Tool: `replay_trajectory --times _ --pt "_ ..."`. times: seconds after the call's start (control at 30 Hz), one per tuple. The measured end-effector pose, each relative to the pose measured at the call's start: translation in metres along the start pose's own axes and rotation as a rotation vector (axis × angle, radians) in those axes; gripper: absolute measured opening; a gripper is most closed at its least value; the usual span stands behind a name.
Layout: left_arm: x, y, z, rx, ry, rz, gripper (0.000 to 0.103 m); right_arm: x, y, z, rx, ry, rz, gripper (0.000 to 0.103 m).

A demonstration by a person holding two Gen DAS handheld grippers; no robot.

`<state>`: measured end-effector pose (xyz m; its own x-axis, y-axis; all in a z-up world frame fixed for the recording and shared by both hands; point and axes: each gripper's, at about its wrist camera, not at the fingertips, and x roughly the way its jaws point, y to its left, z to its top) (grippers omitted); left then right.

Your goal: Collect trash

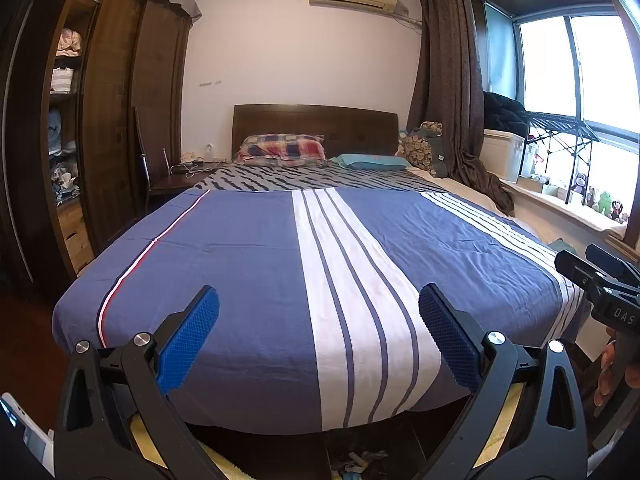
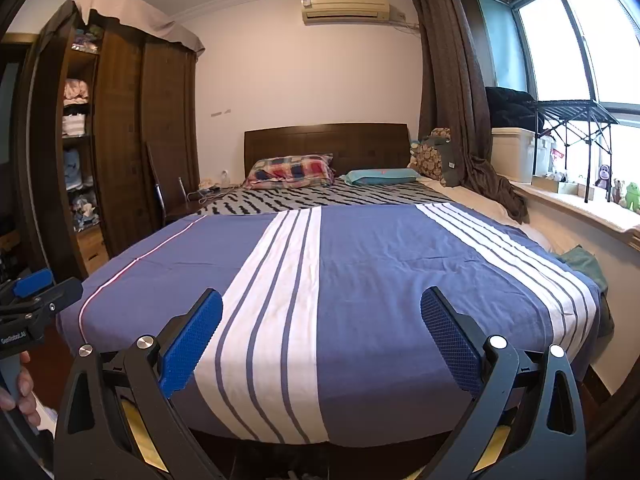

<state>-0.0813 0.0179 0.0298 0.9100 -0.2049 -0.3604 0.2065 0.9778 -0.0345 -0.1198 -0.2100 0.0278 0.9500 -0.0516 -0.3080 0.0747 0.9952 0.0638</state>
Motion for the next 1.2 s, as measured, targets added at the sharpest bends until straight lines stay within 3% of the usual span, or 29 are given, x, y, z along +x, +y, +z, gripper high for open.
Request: replay_trajectory --times 1.2 --pt "0.0018 0.0012 -0.0006 0.000 0.000 0.002 0.095 -0.0005 0.0057 0.0020 -0.005 0.010 0.009 0.099"
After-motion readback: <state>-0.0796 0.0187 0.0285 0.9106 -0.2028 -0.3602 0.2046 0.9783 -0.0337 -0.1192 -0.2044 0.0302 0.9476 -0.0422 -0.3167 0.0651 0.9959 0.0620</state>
